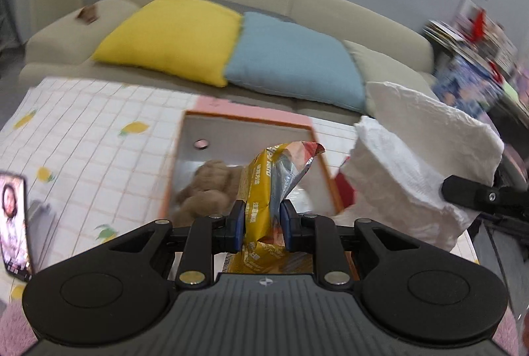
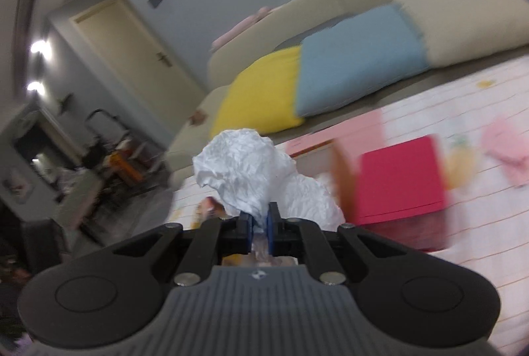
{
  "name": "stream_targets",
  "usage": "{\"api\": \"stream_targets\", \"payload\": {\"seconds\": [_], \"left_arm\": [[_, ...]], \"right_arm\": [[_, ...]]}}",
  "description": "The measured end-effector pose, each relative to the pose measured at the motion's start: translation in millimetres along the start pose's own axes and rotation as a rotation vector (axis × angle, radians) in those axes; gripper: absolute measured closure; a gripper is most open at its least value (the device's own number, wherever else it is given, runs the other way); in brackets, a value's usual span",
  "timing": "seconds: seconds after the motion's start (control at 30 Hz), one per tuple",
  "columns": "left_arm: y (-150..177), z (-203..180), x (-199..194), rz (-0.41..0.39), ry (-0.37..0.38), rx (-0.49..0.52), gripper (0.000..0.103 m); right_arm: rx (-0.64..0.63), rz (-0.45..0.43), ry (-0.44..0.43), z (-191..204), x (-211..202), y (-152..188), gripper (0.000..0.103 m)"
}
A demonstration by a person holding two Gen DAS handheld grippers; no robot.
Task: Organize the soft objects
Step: 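Carry the snack packet and white paper over the box and open both grippers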
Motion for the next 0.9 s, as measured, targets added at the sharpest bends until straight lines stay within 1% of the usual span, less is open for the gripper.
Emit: {"api": "stream_targets", "payload": {"seconds": [0.07,0.17,0.23,0.3,0.43,0.53,0.63,0.7,0.73,0.9], "left_arm": [[1,12,6,0.018,-0.006,-0.035,0.078],[6,27,15,0.042,-0.032,-0.05,0.078],[10,31,23,0.065,-0.042,-0.042,0.078],[17,39,26,0.088,-0.042,-0.034,0.078],[26,35,39,0.117,-0.05,0.011,0.078],[31,30,50,0.154,-0.04,0.02,0.078],[37,22,62,0.194,-0.037,0.054,0.078],[41,18,72,0.23,-0.055,0.085,0.078],[42,18,76,0.249,-0.064,0.094,0.078],[51,19,96,0.343,-0.112,0.134,0.078]], "right_arm": [[0.047,0.037,-0.035,3,22,5,0.097],[0.114,0.102,-0.071,0,56,16,0.097],[0.136,0.15,-0.045,-8,78,25,0.097],[0.132,0.192,0.017,-19,96,33,0.097],[0.062,0.291,0.144,-35,116,51,0.097],[-0.023,0.346,0.218,-40,124,60,0.097],[-0.106,0.414,0.271,-43,134,71,0.097],[-0.136,0.469,0.291,-50,144,77,0.097],[-0.148,0.493,0.284,-50,148,79,0.097],[-0.204,0.582,0.309,-51,167,90,0.097]]}}
Point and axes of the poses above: each gripper's, at about its wrist camera, not at the fingertips, and x roughly the way its jaws point, z to its left, y to its underside, the point moved 4 cm from there along x, roughly the way its jaws point, and after that the axes turned 5 degrees about -y, right-handed, at the moved point
